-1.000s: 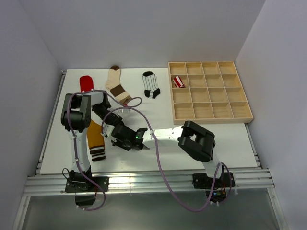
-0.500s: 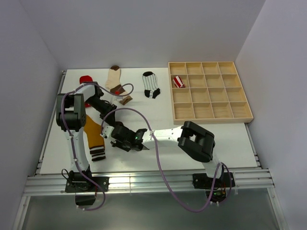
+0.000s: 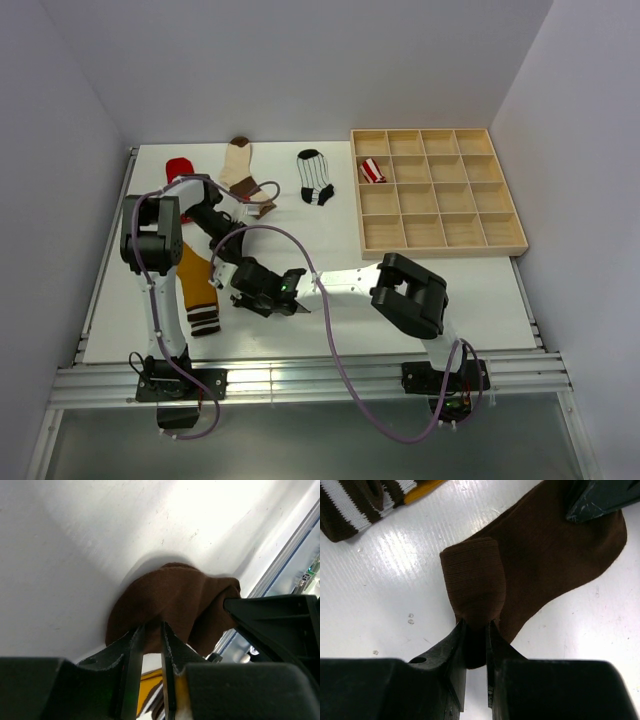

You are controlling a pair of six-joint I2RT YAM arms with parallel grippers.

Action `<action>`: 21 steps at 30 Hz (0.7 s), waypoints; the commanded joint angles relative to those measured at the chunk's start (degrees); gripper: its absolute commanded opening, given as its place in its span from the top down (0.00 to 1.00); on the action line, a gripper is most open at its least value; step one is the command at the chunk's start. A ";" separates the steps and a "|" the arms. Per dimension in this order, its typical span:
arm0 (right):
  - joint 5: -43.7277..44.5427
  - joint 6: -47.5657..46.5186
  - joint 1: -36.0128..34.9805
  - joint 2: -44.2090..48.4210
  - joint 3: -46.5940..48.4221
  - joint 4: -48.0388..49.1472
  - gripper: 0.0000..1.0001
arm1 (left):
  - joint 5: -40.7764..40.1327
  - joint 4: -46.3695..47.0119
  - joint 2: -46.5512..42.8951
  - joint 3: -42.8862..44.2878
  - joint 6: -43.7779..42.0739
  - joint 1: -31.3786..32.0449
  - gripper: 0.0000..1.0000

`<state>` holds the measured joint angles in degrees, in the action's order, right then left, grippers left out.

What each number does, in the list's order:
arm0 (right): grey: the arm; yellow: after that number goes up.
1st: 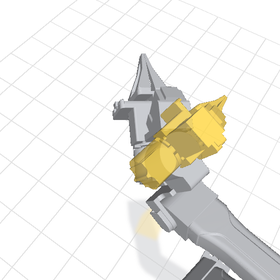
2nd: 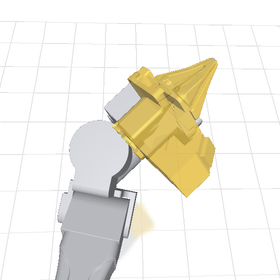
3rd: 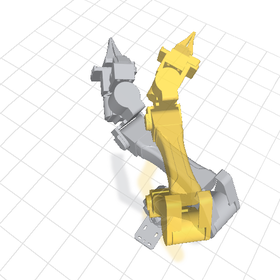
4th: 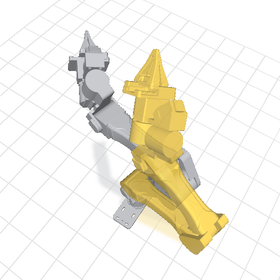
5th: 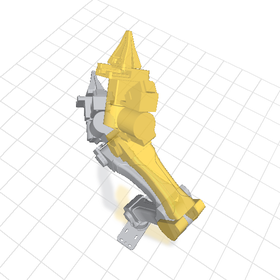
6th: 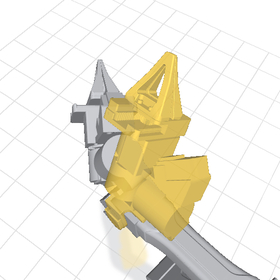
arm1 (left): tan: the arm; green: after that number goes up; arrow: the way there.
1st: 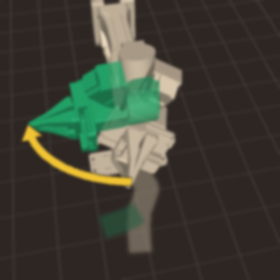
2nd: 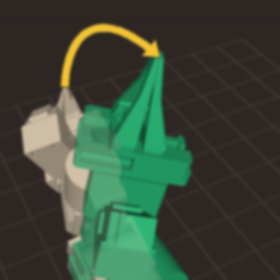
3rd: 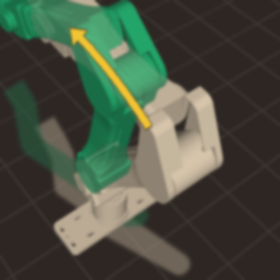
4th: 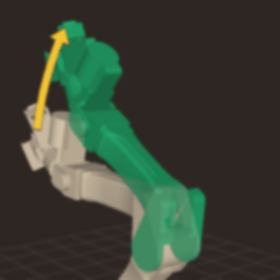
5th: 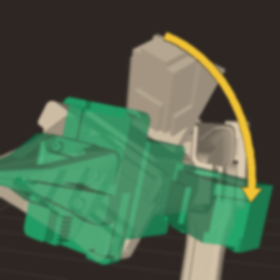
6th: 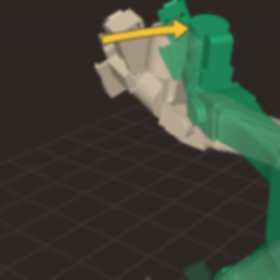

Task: Roll the socks
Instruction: Roll the sock at the center of the board.

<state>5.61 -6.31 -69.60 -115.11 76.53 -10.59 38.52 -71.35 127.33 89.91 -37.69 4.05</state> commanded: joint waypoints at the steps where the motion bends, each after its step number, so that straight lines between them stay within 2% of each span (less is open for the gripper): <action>1: -3.57 0.07 -0.80 0.67 0.28 -6.63 1.00 | -6.61 6.92 0.38 0.00 2.62 2.09 0.74; 14: -5.52 -1.34 -2.91 2.96 3.53 -14.11 1.00 | -8.38 7.55 3.89 6.85 6.58 6.40 0.76; 21: -14.54 -1.78 -1.33 1.30 4.24 -13.32 1.00 | -7.94 5.96 5.74 10.11 6.76 7.11 0.76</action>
<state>-0.30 -7.84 -70.98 -113.78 78.81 -20.40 33.12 -73.58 130.78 97.47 -29.74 10.92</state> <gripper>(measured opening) 0.207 0.236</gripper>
